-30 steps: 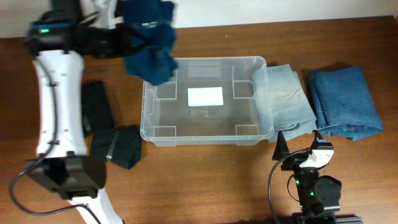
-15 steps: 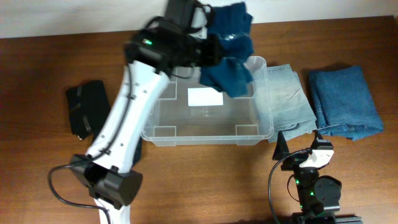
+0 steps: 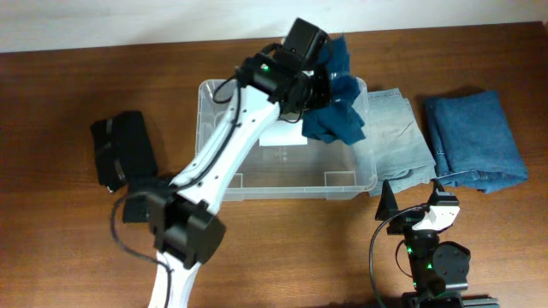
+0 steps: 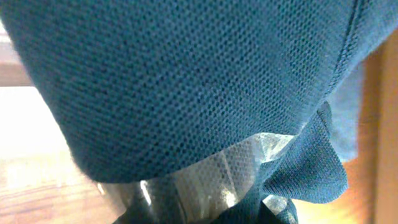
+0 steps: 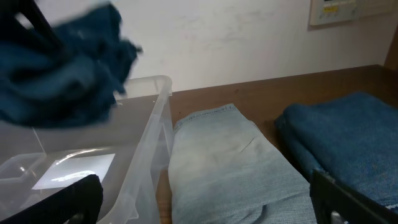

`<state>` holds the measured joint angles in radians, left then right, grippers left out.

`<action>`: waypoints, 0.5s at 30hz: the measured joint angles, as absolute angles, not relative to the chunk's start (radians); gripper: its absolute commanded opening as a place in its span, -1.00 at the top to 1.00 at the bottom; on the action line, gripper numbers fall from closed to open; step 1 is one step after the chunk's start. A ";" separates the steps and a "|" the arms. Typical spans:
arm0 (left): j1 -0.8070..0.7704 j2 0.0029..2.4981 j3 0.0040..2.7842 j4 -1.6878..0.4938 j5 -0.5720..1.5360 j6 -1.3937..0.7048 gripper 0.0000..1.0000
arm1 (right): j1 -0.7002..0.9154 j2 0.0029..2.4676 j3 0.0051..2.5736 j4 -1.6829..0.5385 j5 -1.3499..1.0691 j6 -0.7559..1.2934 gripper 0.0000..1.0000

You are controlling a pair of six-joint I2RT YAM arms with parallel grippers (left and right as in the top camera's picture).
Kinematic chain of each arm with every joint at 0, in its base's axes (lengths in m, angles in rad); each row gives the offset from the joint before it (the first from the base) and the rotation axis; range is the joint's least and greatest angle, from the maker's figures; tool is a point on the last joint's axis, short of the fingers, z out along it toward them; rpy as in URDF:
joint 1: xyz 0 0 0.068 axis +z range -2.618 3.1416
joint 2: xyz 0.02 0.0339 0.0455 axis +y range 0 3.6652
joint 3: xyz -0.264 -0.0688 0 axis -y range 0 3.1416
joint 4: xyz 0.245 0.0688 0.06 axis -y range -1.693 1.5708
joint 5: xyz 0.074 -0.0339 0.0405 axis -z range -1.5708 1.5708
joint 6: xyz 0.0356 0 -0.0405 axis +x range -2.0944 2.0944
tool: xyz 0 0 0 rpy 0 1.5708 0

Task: Pack container
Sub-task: 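Lift the teal bundle and carry it over the container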

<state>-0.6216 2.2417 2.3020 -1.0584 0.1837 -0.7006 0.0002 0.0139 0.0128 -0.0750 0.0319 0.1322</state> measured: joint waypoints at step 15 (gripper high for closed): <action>-0.652 2.329 2.302 -1.104 0.205 -0.669 0.99 | 0.000 0.014 0.013 -0.075 0.032 0.132 -0.97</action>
